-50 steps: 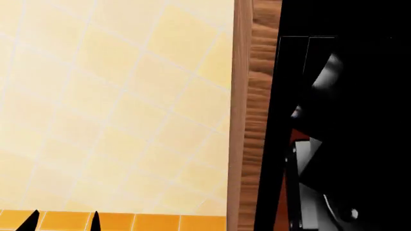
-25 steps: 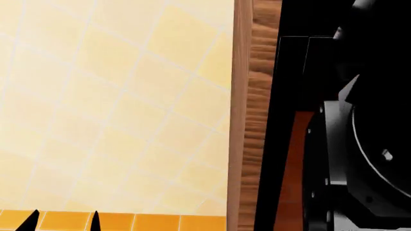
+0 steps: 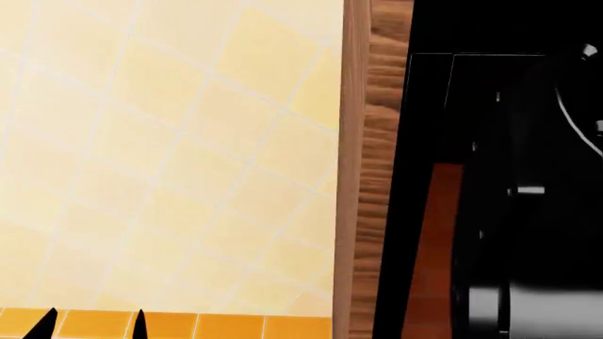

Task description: Close the microwave door

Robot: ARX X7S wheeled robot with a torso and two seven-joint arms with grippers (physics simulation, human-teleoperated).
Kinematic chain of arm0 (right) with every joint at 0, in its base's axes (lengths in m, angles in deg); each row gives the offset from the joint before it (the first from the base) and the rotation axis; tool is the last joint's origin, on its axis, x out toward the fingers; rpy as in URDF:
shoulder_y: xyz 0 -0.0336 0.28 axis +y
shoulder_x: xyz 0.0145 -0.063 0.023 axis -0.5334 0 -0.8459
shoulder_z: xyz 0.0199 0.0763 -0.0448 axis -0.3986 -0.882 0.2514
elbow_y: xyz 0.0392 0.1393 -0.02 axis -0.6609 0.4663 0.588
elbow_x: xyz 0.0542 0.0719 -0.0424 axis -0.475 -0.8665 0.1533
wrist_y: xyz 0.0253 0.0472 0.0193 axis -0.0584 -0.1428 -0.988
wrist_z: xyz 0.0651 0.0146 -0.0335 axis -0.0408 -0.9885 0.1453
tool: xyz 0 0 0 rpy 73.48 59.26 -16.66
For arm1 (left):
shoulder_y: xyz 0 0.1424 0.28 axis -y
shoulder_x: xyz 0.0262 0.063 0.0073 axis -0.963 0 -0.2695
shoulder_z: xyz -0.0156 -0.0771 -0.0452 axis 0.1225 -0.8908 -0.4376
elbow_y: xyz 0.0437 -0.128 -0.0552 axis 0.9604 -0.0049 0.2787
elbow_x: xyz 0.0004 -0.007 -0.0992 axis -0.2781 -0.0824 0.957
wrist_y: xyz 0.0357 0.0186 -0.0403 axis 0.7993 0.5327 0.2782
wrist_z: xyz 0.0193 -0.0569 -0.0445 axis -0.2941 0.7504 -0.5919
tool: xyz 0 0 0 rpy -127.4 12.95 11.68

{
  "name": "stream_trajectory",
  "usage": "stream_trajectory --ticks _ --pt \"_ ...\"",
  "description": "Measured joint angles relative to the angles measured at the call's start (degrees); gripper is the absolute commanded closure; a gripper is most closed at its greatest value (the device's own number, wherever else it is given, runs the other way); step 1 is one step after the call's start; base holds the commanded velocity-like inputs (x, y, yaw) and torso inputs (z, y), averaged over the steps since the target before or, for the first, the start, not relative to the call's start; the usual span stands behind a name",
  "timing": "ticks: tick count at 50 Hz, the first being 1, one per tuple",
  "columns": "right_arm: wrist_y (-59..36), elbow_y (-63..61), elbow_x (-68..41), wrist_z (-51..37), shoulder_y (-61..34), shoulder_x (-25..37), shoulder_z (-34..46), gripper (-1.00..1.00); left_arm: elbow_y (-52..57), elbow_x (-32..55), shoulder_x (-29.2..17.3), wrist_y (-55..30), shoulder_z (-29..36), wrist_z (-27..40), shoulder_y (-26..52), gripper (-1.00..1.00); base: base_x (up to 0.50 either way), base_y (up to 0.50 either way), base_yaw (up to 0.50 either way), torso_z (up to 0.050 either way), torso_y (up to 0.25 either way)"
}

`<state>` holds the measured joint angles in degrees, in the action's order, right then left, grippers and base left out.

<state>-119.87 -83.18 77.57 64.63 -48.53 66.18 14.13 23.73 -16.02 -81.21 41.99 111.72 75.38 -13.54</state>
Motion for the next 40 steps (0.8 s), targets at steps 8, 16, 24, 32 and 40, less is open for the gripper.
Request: stream_trajectory --ticks 8,16,24,32,40 --pt "0.5 2.4 -1.5 -1.1 -0.7 0.3 -1.5 -1.00 -0.1 0.0 -0.1 0.1 0.1 0.1 0.0 -1.00 0.00 0.00 0.00 0.000 0.000" --pt "1.3 5.0 -3.3 -2.0 -1.4 0.5 -3.2 -1.00 -0.3 0.0 -0.1 0.1 0.2 0.1 0.2 -1.00 0.00 0.00 0.00 0.000 0.000" --pt "2.2 7.9 -4.8 -3.0 -2.0 0.6 -4.4 -1.00 -0.3 0.0 -0.2 0.2 0.4 0.2 0.2 -1.00 0.00 0.00 0.00 0.000 0.000" --pt "2.3 11.1 -6.1 -3.8 -3.1 0.9 -5.5 -1.00 -0.1 0.1 -0.3 0.2 0.5 0.3 0.2 -1.00 0.00 0.00 0.00 0.000 0.000" --pt "2.4 13.8 -7.3 -4.5 -4.4 1.2 -6.8 -1.00 -0.1 0.1 -0.4 0.2 0.6 0.4 0.2 -1.00 0.00 0.00 0.00 0.000 0.000"
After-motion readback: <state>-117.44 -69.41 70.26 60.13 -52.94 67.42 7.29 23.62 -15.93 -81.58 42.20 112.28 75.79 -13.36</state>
